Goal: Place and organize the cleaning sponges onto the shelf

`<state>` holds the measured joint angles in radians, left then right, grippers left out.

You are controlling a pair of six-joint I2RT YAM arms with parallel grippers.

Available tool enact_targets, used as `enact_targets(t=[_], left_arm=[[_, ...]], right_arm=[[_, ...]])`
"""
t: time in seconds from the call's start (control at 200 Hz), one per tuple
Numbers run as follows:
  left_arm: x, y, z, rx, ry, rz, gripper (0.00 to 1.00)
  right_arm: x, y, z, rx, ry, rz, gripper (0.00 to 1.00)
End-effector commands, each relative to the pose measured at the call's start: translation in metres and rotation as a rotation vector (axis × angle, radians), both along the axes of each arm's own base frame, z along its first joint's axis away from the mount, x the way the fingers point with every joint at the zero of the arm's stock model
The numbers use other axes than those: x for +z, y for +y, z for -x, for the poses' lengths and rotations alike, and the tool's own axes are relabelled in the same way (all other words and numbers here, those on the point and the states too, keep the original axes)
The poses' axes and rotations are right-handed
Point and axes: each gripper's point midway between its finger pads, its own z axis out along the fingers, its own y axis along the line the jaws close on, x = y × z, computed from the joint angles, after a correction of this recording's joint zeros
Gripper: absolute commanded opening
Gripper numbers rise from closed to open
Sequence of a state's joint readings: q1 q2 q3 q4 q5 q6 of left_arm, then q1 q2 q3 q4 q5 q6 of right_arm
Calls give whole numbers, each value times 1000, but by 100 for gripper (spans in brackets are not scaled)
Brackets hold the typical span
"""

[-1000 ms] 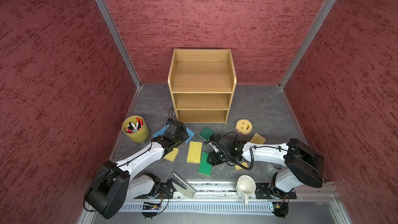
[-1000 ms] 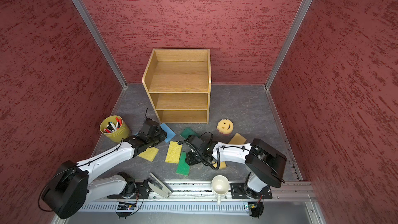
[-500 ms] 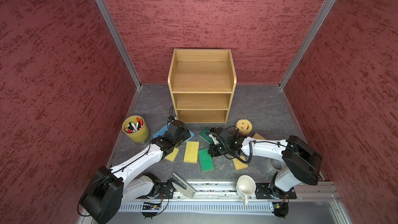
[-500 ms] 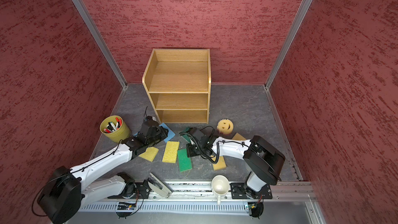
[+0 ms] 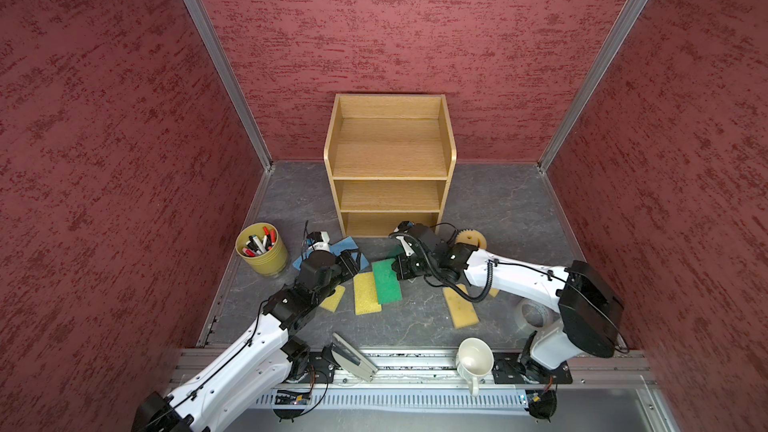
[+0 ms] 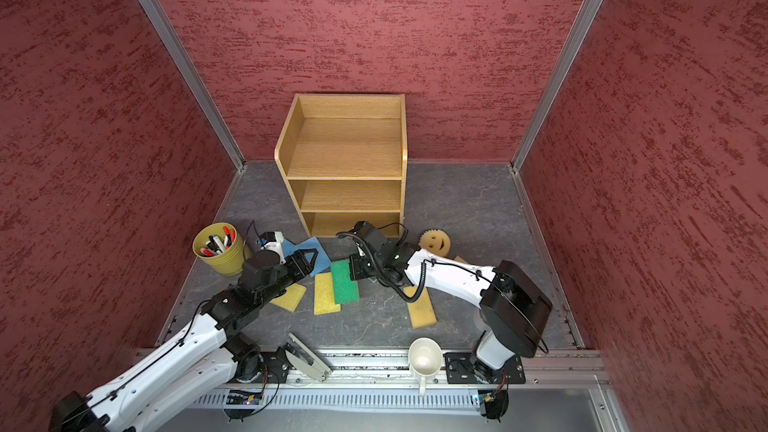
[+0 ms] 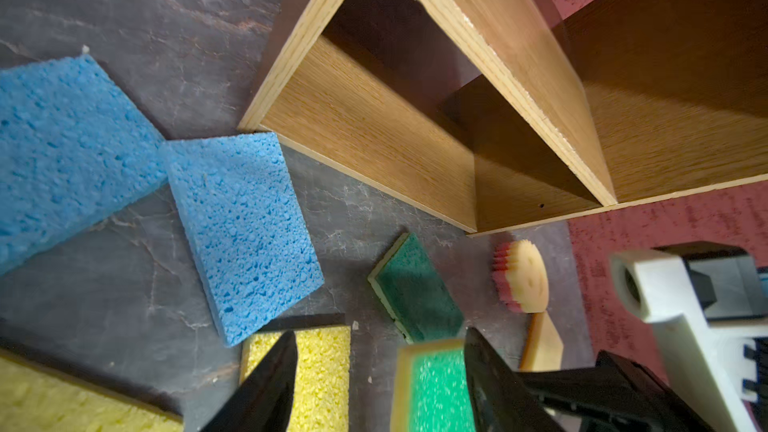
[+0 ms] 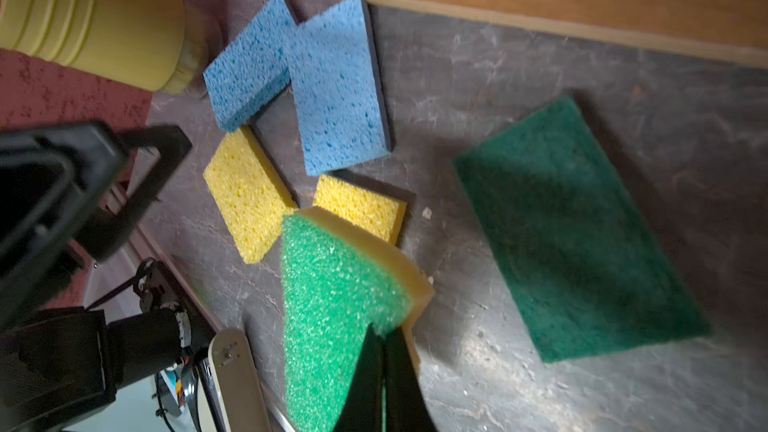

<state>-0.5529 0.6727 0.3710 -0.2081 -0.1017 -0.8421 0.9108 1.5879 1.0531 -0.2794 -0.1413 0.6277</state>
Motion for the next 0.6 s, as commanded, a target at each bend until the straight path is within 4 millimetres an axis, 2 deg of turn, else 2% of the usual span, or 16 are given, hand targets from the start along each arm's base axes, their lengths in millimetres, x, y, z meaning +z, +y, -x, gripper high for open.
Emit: enact_targets(t=[0.0, 0.21, 0.346, 0.431, 0.591], left_arm=[[6, -11, 5, -44, -35, 87, 71], [12, -31, 11, -116, -74, 255, 80], [15, -40, 10, -148, -74, 294, 80], [17, -45, 6, -153, -75, 313, 77], [21, -55, 0, -181, -71, 328, 59]], right_arm=[[26, 11, -24, -49, -66, -67, 0], [46, 37, -33, -6, -66, -142, 0], [51, 44, -33, 13, -56, -172, 0], [55, 47, -32, 21, -42, -197, 0], [56, 48, -32, 17, -38, -216, 0]])
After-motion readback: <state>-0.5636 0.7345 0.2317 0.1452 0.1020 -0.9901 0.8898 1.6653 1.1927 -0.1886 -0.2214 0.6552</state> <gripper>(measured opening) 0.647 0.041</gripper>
